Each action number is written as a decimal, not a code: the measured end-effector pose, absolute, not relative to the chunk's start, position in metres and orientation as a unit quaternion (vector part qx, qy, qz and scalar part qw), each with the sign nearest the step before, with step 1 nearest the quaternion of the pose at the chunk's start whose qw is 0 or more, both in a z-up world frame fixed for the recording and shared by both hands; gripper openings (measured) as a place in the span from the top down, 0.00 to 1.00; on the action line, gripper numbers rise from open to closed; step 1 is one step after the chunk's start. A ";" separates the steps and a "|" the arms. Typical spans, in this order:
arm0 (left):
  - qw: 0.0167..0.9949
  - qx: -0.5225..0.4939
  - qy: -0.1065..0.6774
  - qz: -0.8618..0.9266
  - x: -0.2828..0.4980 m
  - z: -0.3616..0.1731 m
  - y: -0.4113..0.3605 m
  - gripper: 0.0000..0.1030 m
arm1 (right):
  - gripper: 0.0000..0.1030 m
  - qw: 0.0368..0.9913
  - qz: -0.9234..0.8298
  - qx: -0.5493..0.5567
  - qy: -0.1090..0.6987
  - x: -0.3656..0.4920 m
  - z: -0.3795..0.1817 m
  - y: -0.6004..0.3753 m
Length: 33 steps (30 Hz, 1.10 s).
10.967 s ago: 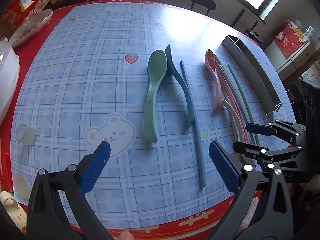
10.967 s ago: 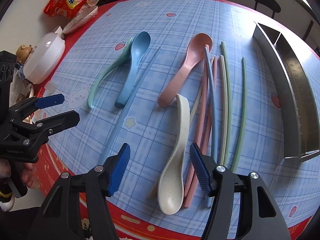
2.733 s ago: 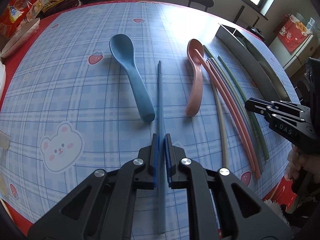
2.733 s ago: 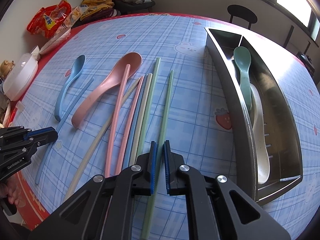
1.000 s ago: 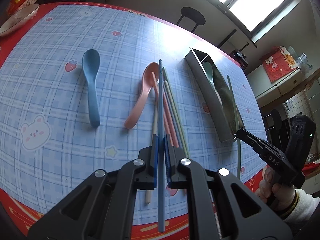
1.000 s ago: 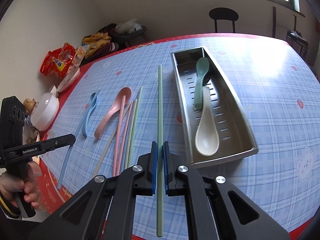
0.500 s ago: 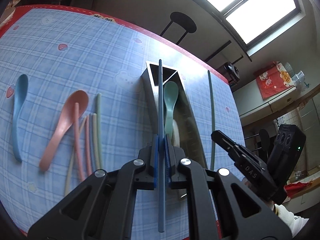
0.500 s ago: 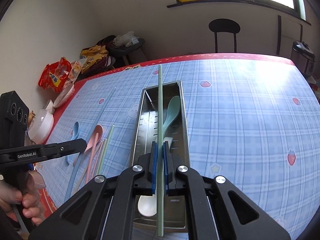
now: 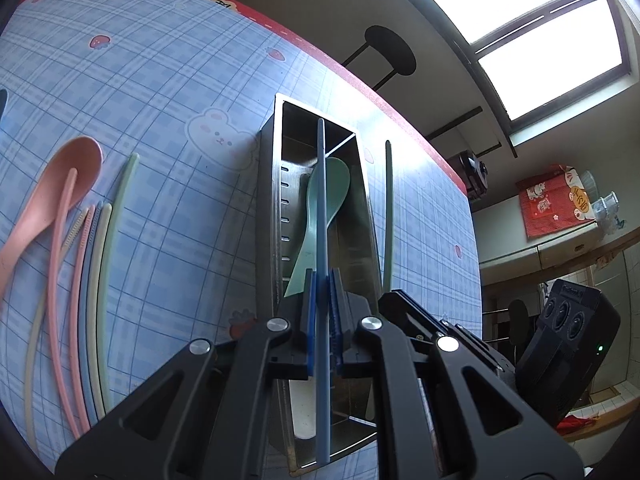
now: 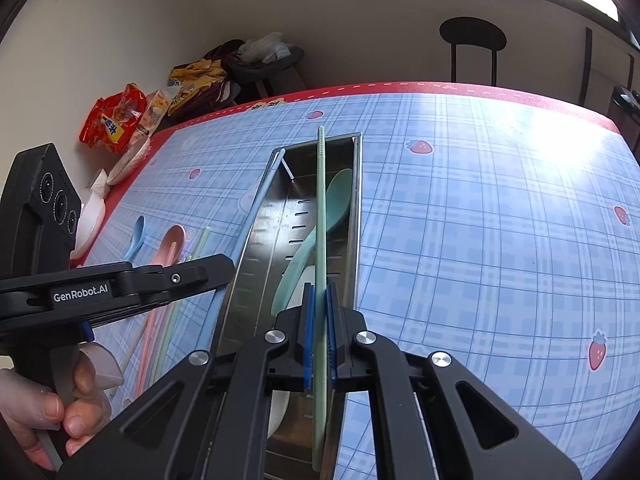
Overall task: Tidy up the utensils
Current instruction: 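Lower both chopsticks into the steel tray and open both tools, then withdraw both tools from the tray toward the remaining blue spoon and pink chopsticks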
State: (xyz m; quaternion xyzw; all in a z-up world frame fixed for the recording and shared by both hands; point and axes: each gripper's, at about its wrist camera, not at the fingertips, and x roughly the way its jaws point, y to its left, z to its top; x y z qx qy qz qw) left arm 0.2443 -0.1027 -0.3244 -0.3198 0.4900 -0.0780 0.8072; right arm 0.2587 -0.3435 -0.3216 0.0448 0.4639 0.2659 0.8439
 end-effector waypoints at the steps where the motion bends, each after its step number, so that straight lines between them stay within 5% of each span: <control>1: 0.808 -0.318 0.490 -0.075 0.245 -0.325 -0.105 0.90 | 0.94 0.843 0.267 0.046 0.465 0.259 -0.323 -0.343; 22: 0.815 -0.276 0.508 -0.044 0.244 -0.332 -0.117 0.89 | 0.93 0.836 0.260 0.054 0.480 0.262 -0.333 -0.342; 28: 0.835 -0.275 0.474 -0.052 0.236 -0.305 -0.106 0.77 | 0.89 0.844 0.254 0.059 0.468 0.259 -0.318 -0.349; 33: 0.870 -0.226 0.434 -0.051 0.220 -0.263 -0.086 0.44 | 0.64 0.862 0.240 0.054 0.444 0.244 -0.296 -0.359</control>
